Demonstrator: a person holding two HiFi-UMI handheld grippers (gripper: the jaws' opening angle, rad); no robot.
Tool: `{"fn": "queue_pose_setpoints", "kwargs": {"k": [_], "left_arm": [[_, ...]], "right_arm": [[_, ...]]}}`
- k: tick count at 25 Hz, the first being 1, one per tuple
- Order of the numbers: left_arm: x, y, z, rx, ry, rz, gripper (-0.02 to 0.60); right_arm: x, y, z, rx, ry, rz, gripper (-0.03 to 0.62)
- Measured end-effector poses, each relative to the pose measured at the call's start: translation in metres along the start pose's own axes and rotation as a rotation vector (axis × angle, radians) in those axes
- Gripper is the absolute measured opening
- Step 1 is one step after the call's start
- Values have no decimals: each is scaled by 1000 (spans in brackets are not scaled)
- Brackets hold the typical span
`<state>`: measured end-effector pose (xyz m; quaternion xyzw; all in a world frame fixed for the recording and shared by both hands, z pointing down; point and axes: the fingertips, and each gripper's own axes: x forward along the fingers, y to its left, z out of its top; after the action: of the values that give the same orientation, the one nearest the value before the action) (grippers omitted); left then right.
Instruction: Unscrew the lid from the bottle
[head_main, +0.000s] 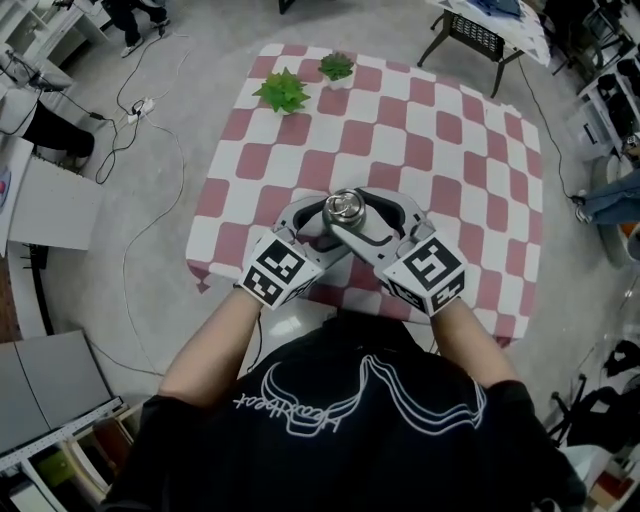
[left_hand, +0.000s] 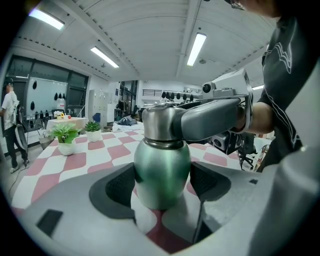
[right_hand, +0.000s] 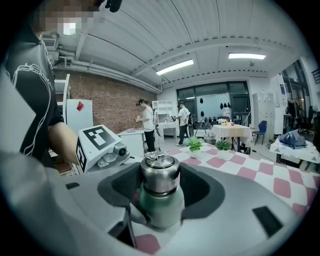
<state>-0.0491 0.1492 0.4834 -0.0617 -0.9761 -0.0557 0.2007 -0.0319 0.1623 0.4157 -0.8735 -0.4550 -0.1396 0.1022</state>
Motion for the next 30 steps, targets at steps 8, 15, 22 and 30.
{"fn": "queue_pose_setpoints", "kwargs": {"k": [8,15,22,30], "left_arm": [[0,1,-1,-1,-5,-3,348],[1,1,0,-6,-15,-6,348],[1,0,-1,1,1,-29,348],[1,0,-2,4,15,-51,348]], "right_arm": [[0,1,-1,-46,7,55,247],[0,1,-3,-79,31,134,245],[0,4,-3,-145,73,290,245],[-1,6,-4,-226,74,507,247]]}}
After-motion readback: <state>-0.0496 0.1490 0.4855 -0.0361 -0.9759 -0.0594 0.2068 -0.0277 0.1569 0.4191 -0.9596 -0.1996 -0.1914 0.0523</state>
